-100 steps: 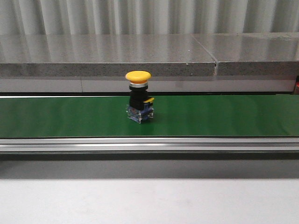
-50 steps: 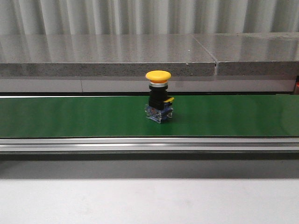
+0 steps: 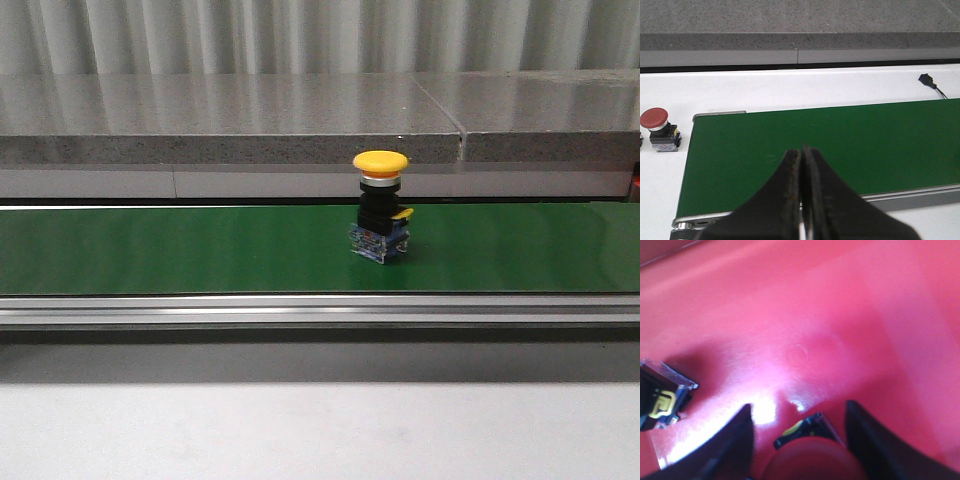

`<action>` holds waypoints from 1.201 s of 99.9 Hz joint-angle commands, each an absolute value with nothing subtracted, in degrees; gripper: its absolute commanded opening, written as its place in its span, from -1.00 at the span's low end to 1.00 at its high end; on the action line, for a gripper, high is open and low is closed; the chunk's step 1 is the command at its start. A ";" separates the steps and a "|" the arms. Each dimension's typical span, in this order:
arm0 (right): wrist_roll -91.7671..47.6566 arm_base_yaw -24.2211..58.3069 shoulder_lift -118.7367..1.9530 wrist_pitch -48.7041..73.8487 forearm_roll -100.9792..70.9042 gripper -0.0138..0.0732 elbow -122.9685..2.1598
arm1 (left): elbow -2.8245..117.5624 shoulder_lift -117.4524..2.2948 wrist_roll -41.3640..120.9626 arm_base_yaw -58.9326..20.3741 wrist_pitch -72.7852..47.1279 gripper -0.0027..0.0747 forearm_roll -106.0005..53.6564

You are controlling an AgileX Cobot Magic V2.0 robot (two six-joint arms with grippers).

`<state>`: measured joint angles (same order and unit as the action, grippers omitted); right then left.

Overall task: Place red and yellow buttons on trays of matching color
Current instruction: 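Carry the red button with the right gripper into the red tray, then move the right gripper onto the yellow button on the belt and grasp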

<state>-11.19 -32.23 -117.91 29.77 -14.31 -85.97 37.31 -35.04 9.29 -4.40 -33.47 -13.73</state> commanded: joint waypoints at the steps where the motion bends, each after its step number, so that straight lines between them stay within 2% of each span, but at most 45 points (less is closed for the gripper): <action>1: -11.28 -32.61 -114.68 27.39 -14.72 0.53 -87.65 | 38.87 -35.08 9.43 -4.85 -29.22 -0.98 -14.83; 26: -11.28 -32.61 -112.12 28.48 -14.72 0.56 -89.28 | 38.87 -35.08 9.43 -4.85 -29.22 -0.98 -14.83; 77: -14.65 -30.17 -99.21 42.17 -14.77 0.56 -92.15 | 38.87 -35.08 9.43 -4.85 -29.22 -0.98 -14.83; 120: -19.37 -18.57 -80.03 48.10 -14.77 0.56 -74.03 | 38.87 -35.08 9.43 -4.85 -29.22 -0.98 -14.83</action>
<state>-17.96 -20.27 -85.05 48.86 -14.21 -75.91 37.31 -35.04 9.29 -4.40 -33.47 -13.73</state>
